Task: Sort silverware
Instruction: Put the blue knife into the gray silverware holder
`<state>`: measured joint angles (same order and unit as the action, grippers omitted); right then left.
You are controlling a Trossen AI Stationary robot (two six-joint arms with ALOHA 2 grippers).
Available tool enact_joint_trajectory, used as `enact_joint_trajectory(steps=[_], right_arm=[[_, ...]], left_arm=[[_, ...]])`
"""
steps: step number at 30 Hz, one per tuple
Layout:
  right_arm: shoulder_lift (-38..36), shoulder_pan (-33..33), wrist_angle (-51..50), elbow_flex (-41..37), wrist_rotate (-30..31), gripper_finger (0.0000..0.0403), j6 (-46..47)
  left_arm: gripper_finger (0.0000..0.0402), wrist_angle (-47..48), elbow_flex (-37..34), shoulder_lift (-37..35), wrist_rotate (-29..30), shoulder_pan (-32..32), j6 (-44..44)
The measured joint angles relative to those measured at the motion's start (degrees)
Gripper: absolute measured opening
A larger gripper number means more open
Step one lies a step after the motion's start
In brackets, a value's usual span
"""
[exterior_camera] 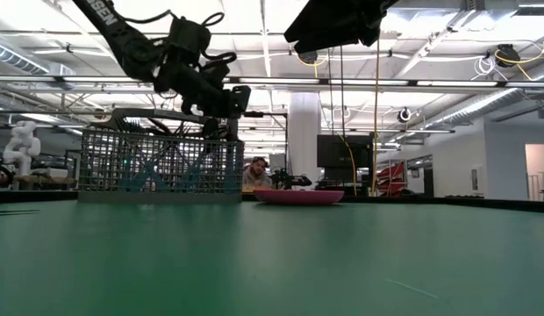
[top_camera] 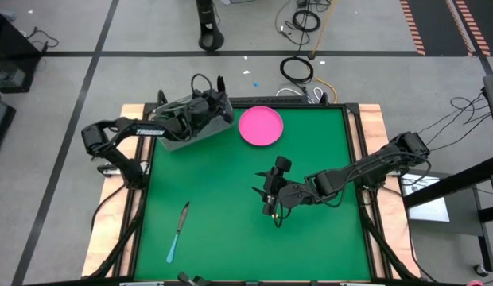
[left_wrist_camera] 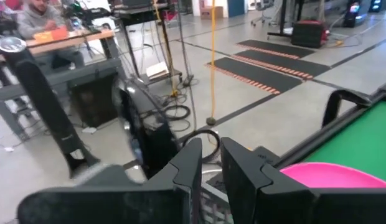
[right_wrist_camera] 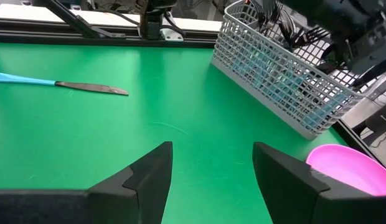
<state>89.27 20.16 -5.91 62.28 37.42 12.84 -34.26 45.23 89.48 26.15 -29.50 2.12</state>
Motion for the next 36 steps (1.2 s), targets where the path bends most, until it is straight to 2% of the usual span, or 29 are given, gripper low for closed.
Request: enact_joint_trajectory(steps=[6,9,12,16,21,24,26,30,36], right_arm=[[0.0,0.0,-0.2,0.0,0.0,0.0210,0.0],[0.0,0.0,-0.2,0.0,0.0,0.0210,0.0],[0.0,0.0,0.1,0.0,0.0,0.0210,0.0],[0.0,0.0,0.4,0.0,0.0,0.0210,0.0],[0.0,0.0,1.0,0.0,-0.2,0.0210,0.0],[0.0,0.0,1.2,0.0,-0.2,0.0210,0.0],[0.0,0.0,1.5,0.0,-0.2,0.0210,0.0],[0.0,-0.6,1.5,0.0,-0.2,0.0210,-0.2],[0.0,-1.5,1.4,0.0,-0.2,0.0210,-0.4]], left_arm=[[0.0063,8.3,0.3,-8.0,0.8,0.7,0.2],[0.0064,13.1,0.4,-14.1,-2.7,2.4,0.2],[0.0064,22.6,0.4,-20.8,-8.3,5.0,-0.2],[0.0064,41.3,0.4,-29.6,-17.7,9.1,-1.1],[0.0064,63.1,0.4,-36.8,-35.0,13.9,-12.4],[0.0064,72.6,0.3,-38.3,-41.5,18.6,-21.8],[0.0064,77.8,0.1,-38.4,-41.3,23.1,-28.2],[0.0064,84.4,0.0,-37.6,-34.7,32.7,-41.4],[0.0064,85.8,0.0,-33.3,-29.6,48.8,-61.3]])
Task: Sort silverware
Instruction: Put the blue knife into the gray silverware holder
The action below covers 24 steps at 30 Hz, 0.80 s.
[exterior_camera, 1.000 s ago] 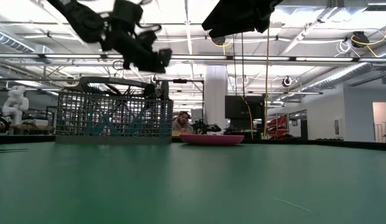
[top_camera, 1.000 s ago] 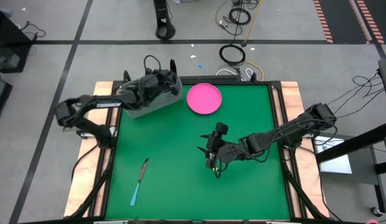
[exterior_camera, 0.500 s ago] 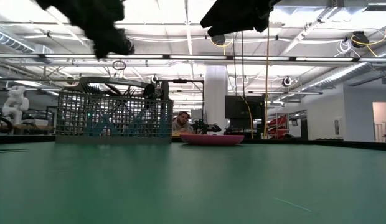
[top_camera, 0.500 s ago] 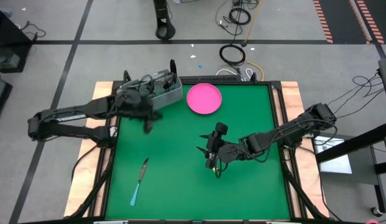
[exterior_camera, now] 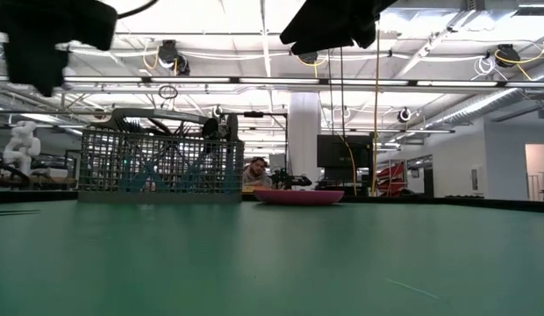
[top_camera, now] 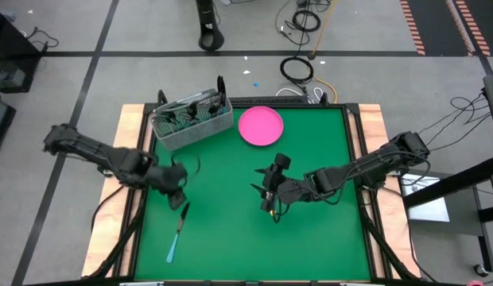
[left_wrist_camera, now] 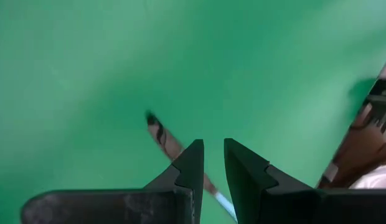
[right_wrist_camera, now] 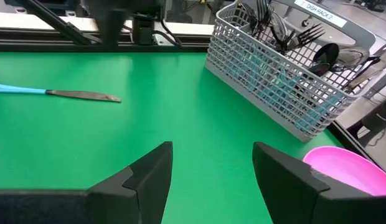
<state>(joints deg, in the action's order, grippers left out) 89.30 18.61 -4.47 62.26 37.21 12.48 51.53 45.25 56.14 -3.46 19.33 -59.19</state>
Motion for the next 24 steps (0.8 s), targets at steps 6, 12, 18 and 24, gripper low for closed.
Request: enact_joint_trajectory(steps=[6,12,18,24], right_arm=[[0.0,-0.8,0.0,0.0,0.0,0.0210,-1.4],[0.0,-1.7,3.1,0.0,0.0,0.0210,-4.3],[0.0,-1.8,6.9,0.0,-4.0,0.0210,-7.6],[0.0,-1.8,6.9,0.0,-4.3,0.0210,-8.3]], left_arm=[[0.0064,-0.9,0.0,8.6,0.8,12.2,-13.5],[0.0064,-7.4,0.0,16.3,-2.0,18.2,-19.1],[0.0064,-10.5,0.0,23.0,-4.3,21.8,-24.5],[0.0064,-10.4,0.0,27.0,-7.3,23.3,-24.6]])
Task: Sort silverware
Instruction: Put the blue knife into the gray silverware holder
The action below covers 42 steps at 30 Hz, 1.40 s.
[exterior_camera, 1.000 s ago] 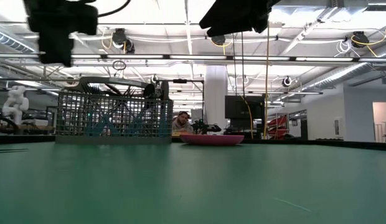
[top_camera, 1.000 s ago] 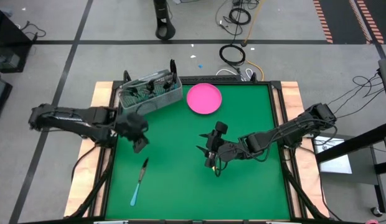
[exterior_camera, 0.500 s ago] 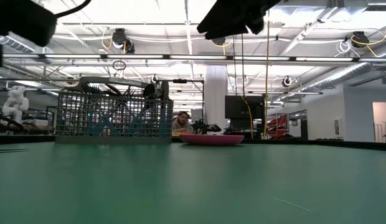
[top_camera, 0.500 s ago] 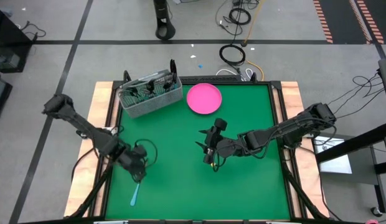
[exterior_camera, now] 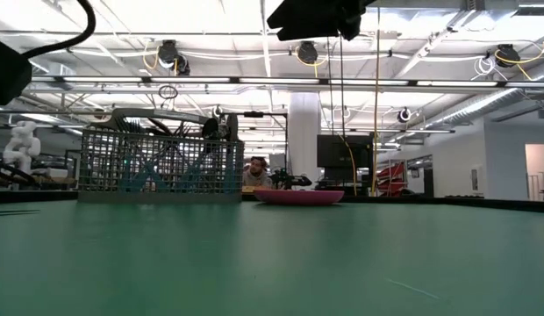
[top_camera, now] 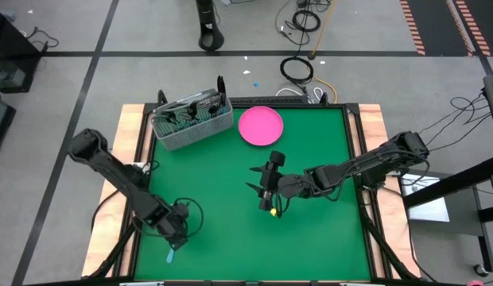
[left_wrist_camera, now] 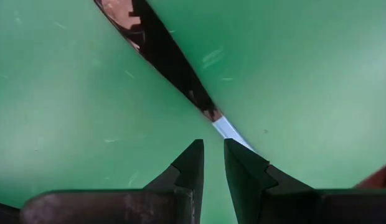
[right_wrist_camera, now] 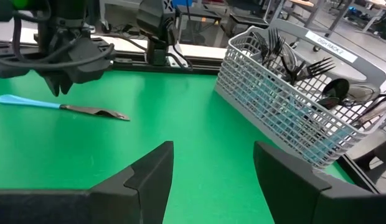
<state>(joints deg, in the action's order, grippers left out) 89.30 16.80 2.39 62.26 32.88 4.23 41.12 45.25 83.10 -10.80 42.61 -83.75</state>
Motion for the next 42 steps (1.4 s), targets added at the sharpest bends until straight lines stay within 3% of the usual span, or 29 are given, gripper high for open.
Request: enact_joint_trajectory(steps=[6,16,27,42], right_arm=[[0.0,0.0,0.0,0.0,0.0,0.0210,0.5],[0.0,0.0,-0.4,0.0,-0.2,0.0210,1.1],[0.0,0.1,-1.7,0.0,-0.2,0.0210,2.9],[0.0,0.1,-1.8,0.0,-0.2,0.0210,3.7]], left_arm=[[0.0075,-0.3,0.0,0.8,0.1,-1.3,0.0],[0.0159,0.0,0.0,0.8,3.5,-2.8,-2.6],[0.0161,-0.3,0.0,4.8,1.7,-1.5,-12.2],[0.0161,-5.1,0.0,6.5,0.3,-1.2,-11.8]])
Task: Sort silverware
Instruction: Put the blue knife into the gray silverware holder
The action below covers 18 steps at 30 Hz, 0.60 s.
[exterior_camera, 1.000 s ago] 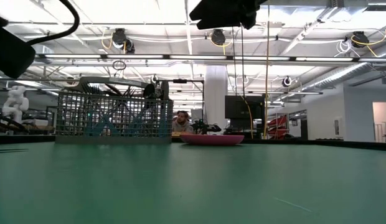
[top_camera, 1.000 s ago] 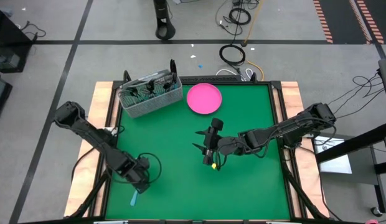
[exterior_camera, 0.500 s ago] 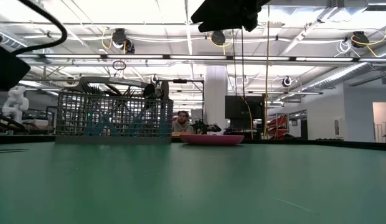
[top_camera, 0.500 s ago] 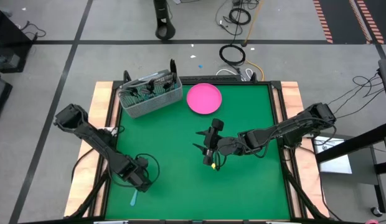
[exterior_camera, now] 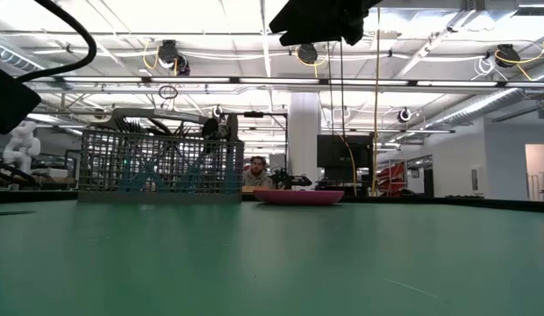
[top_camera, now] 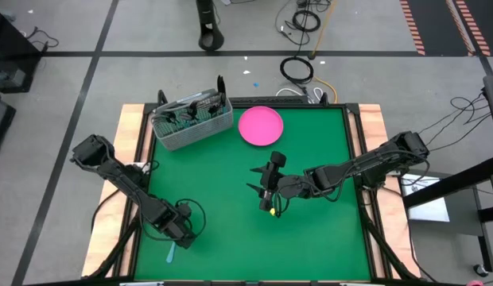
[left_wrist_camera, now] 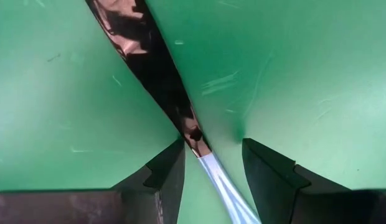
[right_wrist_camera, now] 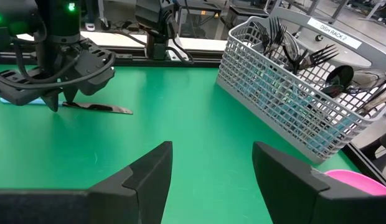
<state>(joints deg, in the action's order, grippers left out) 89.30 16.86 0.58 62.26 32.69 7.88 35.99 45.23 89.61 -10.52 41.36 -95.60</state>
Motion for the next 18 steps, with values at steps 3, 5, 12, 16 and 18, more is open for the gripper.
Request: enact_joint_trajectory(steps=[3,5,12,16,18], right_arm=[[0.0,0.0,0.0,0.0,0.0,0.0210,0.0],[0.0,0.0,0.0,0.0,0.0,0.0210,0.0],[0.0,0.0,0.0,0.0,0.0,0.0210,0.0],[0.0,0.0,0.0,0.0,0.0,0.0210,0.0],[0.0,0.0,0.0,0.0,0.0,0.0210,0.0]], left_arm=[[0.0161,0.0,0.0,0.0,0.4,0.0,0.5],[0.0159,0.0,0.0,0.4,0.7,0.0,1.2],[0.0121,0.5,0.4,3.8,0.7,0.0,3.3],[0.0094,1.1,0.4,3.8,0.7,-0.3,4.6],[0.0077,1.8,0.6,3.7,0.8,-0.5,5.3]])
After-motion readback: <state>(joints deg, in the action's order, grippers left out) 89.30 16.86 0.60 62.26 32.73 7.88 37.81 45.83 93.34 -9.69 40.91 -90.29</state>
